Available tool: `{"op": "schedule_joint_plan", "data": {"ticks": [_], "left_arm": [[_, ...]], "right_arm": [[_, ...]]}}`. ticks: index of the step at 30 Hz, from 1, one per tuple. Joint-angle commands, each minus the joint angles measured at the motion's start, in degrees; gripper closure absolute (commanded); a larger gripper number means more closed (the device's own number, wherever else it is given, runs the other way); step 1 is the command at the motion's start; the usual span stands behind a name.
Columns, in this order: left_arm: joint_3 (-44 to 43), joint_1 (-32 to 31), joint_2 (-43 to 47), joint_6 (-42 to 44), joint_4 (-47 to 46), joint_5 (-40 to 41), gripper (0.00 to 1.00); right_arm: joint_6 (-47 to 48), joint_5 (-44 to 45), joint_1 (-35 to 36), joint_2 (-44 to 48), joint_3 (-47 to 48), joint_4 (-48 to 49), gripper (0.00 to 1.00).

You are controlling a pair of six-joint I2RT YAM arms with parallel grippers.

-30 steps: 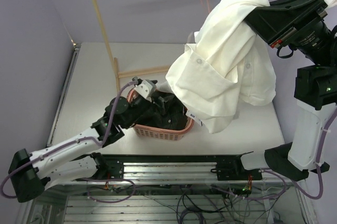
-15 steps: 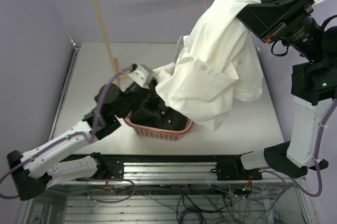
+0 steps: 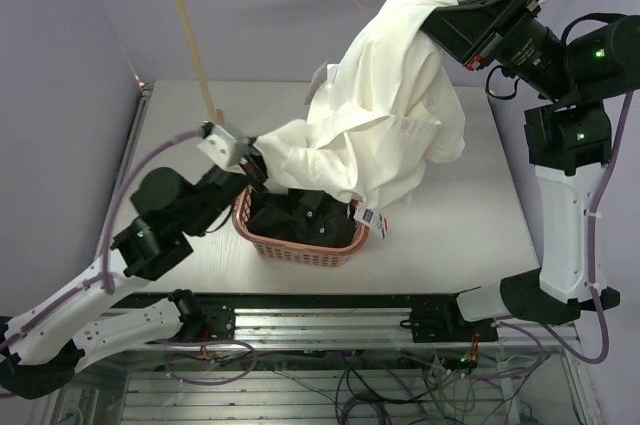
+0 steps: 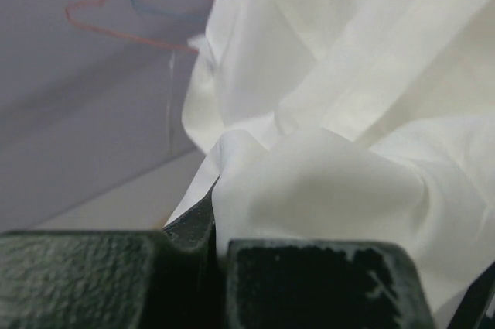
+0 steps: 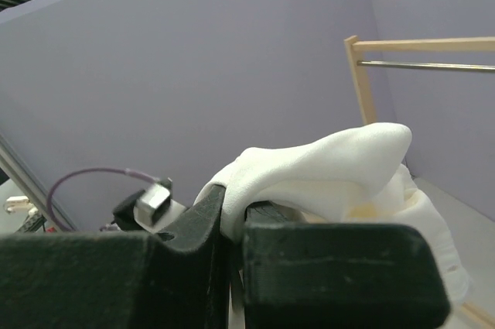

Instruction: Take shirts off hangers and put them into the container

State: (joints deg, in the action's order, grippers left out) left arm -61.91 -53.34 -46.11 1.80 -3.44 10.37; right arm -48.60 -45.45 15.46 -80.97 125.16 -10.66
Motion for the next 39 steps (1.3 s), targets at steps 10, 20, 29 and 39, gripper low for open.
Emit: {"op": "schedule_joint_plan", "data": {"ticks": [10, 20, 29, 39], "left_arm": [[10.1, 0.3, -2.5, -10.0, -1.1, -5.8, 0.81], [0.6, 0.3, -5.1, -15.4, 22.1, 8.1, 0.42], [-2.9, 0.3, 3.9, -20.9, 40.6, 25.4, 0.32], [2.1, 0.3, 21.8, -15.3, 36.7, 27.9, 0.44]], "right_arm": [[-3.8, -5.7, -0.3, 0.0, -6.2, 8.7, 1.0], [-4.1, -10.3, 0.0, -2.6, -7.3, 9.6, 1.0], [-0.2, -12.8, 4.4, -5.8, -5.2, 6.4, 1.0], [13.9, -6.8, 13.8, -10.2, 0.2, -8.9, 1.0]]}}
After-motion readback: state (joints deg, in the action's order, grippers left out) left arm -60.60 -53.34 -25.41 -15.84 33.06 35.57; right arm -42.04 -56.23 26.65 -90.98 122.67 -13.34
